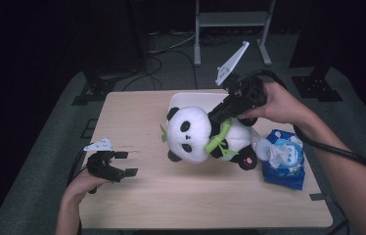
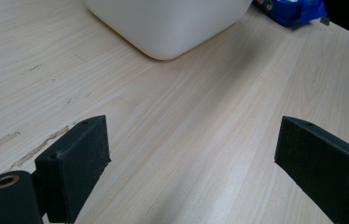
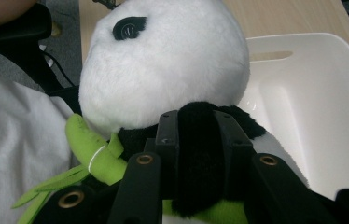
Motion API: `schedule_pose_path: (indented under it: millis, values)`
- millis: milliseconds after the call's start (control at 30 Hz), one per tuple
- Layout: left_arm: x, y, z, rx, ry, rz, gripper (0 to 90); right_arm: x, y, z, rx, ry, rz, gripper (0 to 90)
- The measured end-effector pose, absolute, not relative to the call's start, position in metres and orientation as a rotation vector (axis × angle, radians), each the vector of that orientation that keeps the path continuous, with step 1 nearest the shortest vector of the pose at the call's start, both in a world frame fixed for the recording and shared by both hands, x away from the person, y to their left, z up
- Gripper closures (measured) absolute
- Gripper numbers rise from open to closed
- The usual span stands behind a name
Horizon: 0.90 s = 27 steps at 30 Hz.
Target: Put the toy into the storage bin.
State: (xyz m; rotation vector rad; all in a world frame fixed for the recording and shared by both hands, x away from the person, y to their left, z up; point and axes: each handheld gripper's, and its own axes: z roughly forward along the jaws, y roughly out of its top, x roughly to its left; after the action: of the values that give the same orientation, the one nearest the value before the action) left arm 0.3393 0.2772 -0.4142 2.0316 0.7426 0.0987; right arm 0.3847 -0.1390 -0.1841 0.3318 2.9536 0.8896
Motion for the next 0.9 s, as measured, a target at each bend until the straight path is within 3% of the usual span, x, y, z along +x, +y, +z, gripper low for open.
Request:
schedule_pose_path:
  millis: [500,900]
  values:
    - [0.341,0.291,-0.415,2.012,0.778,0.109,8.8,0.459,-0.141,-0.180,0.421,2.976,0.858,72.9]
    - [0.342,0.296,-0.416,2.000,0.804,0.115,8.7,0.509,-0.142,-0.214,0.485,3.004,0.829,72.9]
